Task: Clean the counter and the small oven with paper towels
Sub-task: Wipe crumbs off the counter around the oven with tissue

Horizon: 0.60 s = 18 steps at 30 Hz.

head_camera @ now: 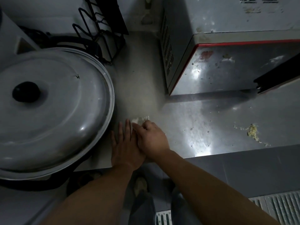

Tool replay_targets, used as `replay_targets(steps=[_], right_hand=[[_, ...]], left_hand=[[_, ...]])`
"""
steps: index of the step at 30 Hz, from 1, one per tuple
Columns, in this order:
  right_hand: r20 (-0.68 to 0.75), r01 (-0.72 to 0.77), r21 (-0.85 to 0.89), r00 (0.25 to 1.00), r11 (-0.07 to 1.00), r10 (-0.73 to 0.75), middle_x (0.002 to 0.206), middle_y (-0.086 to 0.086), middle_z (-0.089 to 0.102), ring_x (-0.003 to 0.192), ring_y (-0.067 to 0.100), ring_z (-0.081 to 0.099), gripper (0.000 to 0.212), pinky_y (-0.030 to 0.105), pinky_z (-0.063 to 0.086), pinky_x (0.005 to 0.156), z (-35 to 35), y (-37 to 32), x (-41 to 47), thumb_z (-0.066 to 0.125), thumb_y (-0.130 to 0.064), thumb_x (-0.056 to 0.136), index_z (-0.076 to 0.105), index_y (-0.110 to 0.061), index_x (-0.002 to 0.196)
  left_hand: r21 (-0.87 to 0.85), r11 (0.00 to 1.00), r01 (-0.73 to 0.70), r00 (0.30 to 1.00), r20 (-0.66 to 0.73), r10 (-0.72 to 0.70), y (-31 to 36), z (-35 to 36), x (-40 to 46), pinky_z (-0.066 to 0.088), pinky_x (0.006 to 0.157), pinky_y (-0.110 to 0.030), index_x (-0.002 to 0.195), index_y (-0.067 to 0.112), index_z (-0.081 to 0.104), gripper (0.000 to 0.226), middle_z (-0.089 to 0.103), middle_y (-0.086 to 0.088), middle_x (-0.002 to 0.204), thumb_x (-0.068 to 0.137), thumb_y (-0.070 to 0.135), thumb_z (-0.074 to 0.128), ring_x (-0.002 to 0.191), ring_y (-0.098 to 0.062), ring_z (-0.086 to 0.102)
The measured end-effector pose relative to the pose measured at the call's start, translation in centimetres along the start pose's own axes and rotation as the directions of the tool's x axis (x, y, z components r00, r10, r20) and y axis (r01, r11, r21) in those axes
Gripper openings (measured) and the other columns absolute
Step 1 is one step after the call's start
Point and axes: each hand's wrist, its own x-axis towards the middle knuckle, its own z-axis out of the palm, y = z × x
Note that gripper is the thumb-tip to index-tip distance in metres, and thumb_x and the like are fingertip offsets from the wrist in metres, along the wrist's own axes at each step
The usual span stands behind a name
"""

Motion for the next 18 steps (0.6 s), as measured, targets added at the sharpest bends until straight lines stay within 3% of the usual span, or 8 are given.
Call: replay_targets(steps=[4, 7, 12, 15, 18], right_hand=[[-0.017, -0.044, -0.087, 0.999, 0.995, 0.043, 0.085, 0.009, 0.058, 0.069, 0.031, 0.058, 0.054, 0.031, 0.046, 0.059, -1.0, 2.5, -0.1, 0.074, -0.027, 0.072, 0.066, -0.023, 0.125], [-0.074, -0.154, -0.147, 0.987, 0.977, 0.144, 0.080, 0.010, 0.056, 0.063, 0.033, 0.055, 0.047, 0.034, 0.044, 0.054, -2.1, 5.5, -1.4, 0.070, -0.022, 0.076, 0.067, -0.021, 0.123], [-0.190, -0.333, -0.133, 0.933, 0.934, 0.305, 0.078, 0.013, 0.055, 0.063, 0.034, 0.054, 0.039, 0.034, 0.043, 0.053, -4.5, 9.2, -4.3, 0.047, -0.025, 0.083, 0.067, -0.012, 0.113], [-0.294, -0.259, -0.043, 0.926, 0.965, 0.235, 0.084, 0.010, 0.057, 0.071, 0.029, 0.054, 0.031, 0.035, 0.045, 0.061, -4.8, 7.9, -4.7, 0.056, -0.019, 0.089, 0.069, -0.013, 0.117], [-0.270, -0.088, -0.007, 0.959, 0.996, 0.082, 0.084, 0.008, 0.056, 0.073, 0.027, 0.052, 0.036, 0.035, 0.044, 0.065, -3.9, 4.3, -4.4, 0.068, -0.019, 0.086, 0.067, -0.016, 0.122]], left_hand=[[-0.012, 1.000, 0.012, 1.000, -0.025, -0.012, -0.1, 0.3, 0.1, -0.007, 0.121, -0.055, 0.160, 0.023, 0.001, 0.085, -0.008, -0.006, 0.168, 0.091, 0.066, 0.022, 0.153, -0.030, -0.015], [-0.012, 1.000, 0.014, 1.000, -0.026, -0.015, 0.0, 0.0, 0.1, -0.003, 0.121, -0.057, 0.161, 0.023, 0.005, 0.086, -0.006, -0.006, 0.169, 0.088, 0.066, 0.023, 0.153, -0.031, -0.013], [-0.035, 0.999, 0.023, 0.999, -0.043, -0.024, -0.1, 0.3, 0.1, 0.003, 0.121, -0.058, 0.160, 0.021, 0.016, 0.086, 0.003, -0.008, 0.169, 0.088, 0.064, 0.032, 0.154, -0.032, -0.007], [-0.038, 0.999, 0.022, 0.998, -0.050, -0.024, 0.0, 0.2, 0.1, 0.003, 0.121, -0.058, 0.160, 0.022, 0.016, 0.086, 0.005, -0.008, 0.168, 0.087, 0.064, 0.032, 0.154, -0.032, -0.004], [-0.017, 1.000, 0.021, 0.999, -0.043, -0.022, 0.0, 0.1, 0.0, 0.002, 0.121, -0.058, 0.160, 0.022, 0.013, 0.085, 0.004, -0.008, 0.168, 0.088, 0.065, 0.027, 0.154, -0.032, -0.005]])
